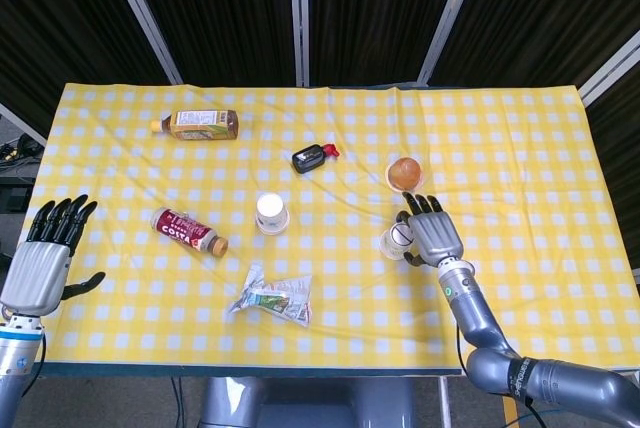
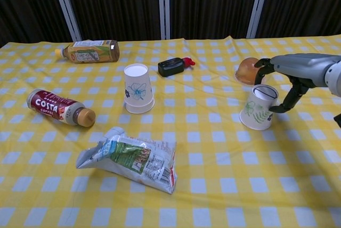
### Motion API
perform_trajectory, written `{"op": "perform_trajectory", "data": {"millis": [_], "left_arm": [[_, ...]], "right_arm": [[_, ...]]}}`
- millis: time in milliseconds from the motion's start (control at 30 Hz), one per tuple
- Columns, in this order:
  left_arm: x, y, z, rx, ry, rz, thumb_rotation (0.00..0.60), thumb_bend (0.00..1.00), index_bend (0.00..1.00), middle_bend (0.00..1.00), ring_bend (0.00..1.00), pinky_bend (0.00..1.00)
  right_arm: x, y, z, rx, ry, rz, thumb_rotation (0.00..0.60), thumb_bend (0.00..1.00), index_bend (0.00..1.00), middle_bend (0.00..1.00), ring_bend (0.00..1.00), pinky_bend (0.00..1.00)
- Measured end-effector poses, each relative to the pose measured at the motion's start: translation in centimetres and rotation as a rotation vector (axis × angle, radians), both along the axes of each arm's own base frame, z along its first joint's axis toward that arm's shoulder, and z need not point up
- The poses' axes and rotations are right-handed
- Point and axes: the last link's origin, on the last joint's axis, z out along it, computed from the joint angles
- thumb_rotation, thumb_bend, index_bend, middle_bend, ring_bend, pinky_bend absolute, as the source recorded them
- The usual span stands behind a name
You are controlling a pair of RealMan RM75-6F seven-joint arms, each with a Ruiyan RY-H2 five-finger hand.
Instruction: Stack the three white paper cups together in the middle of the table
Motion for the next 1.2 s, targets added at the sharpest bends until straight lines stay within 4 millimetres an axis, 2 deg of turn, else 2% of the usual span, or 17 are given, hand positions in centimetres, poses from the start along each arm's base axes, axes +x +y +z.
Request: {"op": "perform_trajectory", "data": {"millis": [100, 300, 400, 633, 933, 1200], "left_arm": [[0.0, 0.0, -0.1, -0.006, -0.005, -0.003, 0.6, 0.07, 0.0, 0.0, 0.0, 0.0], [0.0, 0.0, 0.1, -0.002, -0.006, -0.002, 0.6, 0.07, 0.0, 0.0, 0.0, 0.0], [0.0, 0.0, 0.1, -0.003, -0.006, -0.001, 0.6, 0.07, 0.0, 0.0, 0.0, 0.0], [-0.1, 0.0, 0.2, -0.006, -0.01, 0.003, 0.6, 0.07, 0.0, 0.0, 0.0, 0.0], [-0.4, 0.3, 0.5, -0.004, -0.022, 0.015, 0.6, 0.07, 0.0, 0.0, 0.0, 0.0], [-0.7, 0.6, 0.6, -0.012, -0.031, 0.031, 0.6, 0.07, 0.0, 0.0, 0.0, 0.0]], "right_arm": [[0.3, 0.0, 0.0, -0.014, -0.01, 0.011, 0.6, 0.25, 0.47, 0.08, 0.0, 0.14], [1.8, 0.2, 0.2, -0.028, -0.051, 0.055, 0.6, 0.24, 0.46, 0.08, 0.0, 0.14], [3.4, 0.3, 0.6, -0.038, -0.083, 0.093, 0.6, 0.24, 0.44, 0.07, 0.0, 0.15], [8.3, -0.1, 1.3, -0.08, -0.175, 0.204, 0.6, 0.24, 0.44, 0.07, 0.0, 0.15], [12.2, -0.9, 0.2, -0.064, -0.212, 0.251, 0.6, 0.23, 0.44, 0.07, 0.0, 0.15], [14.2, -2.0, -1.3, -0.075, -0.245, 0.275, 0.6, 0.23, 0.44, 0.07, 0.0, 0.15]]}}
